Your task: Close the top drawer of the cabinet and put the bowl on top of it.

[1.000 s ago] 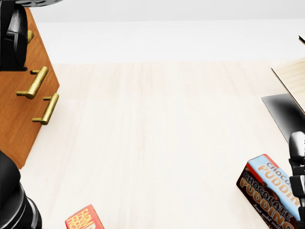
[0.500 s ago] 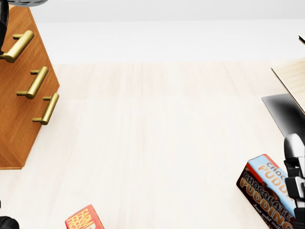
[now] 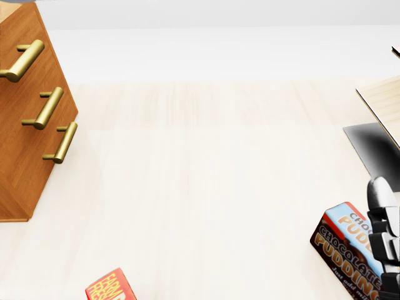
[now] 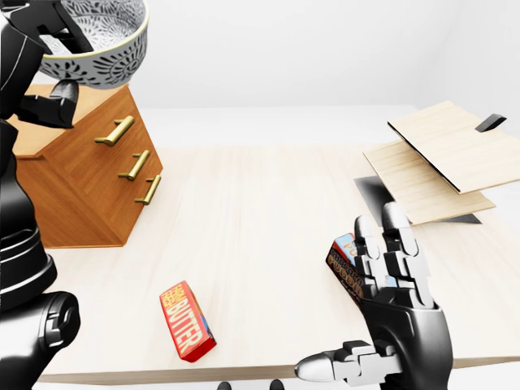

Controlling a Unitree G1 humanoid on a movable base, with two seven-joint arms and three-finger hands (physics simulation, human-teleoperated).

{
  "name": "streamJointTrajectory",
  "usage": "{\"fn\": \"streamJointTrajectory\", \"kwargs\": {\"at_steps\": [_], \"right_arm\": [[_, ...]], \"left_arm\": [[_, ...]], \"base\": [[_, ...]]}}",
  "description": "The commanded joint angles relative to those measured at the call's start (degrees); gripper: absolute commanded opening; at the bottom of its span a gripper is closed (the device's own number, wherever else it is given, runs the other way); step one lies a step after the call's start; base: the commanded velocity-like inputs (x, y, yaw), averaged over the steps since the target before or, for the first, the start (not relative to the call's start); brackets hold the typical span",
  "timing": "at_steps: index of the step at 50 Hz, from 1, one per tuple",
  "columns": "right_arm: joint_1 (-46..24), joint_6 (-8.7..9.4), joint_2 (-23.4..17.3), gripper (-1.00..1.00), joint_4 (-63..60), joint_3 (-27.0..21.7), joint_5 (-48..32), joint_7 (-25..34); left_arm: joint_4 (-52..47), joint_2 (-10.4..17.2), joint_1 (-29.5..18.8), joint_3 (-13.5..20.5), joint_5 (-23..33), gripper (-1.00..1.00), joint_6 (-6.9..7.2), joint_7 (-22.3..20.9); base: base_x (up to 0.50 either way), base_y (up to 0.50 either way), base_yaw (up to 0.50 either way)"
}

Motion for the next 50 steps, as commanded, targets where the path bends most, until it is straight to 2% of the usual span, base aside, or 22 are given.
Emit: {"fn": "streamJointTrajectory", "kwargs": {"at_steps": [1,10,21,30,40,50], "right_arm": [[0.3,0.00,-0.3,1.00,0.2,0.6,-0.1,-0.2],[0.1,0.00,-0.8,1.00,0.5,0.9,-0.3,-0.8],[0.1,0.00,-1.2,1.00,0.9,1.7,-0.7,-1.1],[1.2,0.00,-1.9,1.00,1.3,3.1,-1.0,-1.3],[1.6,0.00,-2.7,1.00,1.8,4.5,-1.6,-2.1],[1.8,0.00,-3.0,1.00,1.7,4.6,-1.3,-2.5]], "left_arm": [[4.0,3.0,0.2,1.4,-6.3,-1.00,0.00,6.6],[5.3,4.4,0.2,1.8,-8.5,-1.00,0.00,8.1],[13.6,7.0,-0.2,3.0,-14.0,-1.00,0.00,14.7],[18.2,9.6,-0.7,3.7,-17.2,-1.00,0.00,18.0],[19.7,11.3,-0.8,3.9,-18.4,-1.00,0.00,19.1],[27.3,13.1,-2.5,4.5,-21.7,-1.00,0.00,23.3]], "base": [[0.00,0.00,0.00],[0.00,0.00,0.00],[0.00,0.00,0.00],[0.00,0.00,0.00],[0.00,0.00,0.00],[0.00,0.00,0.00]]}}
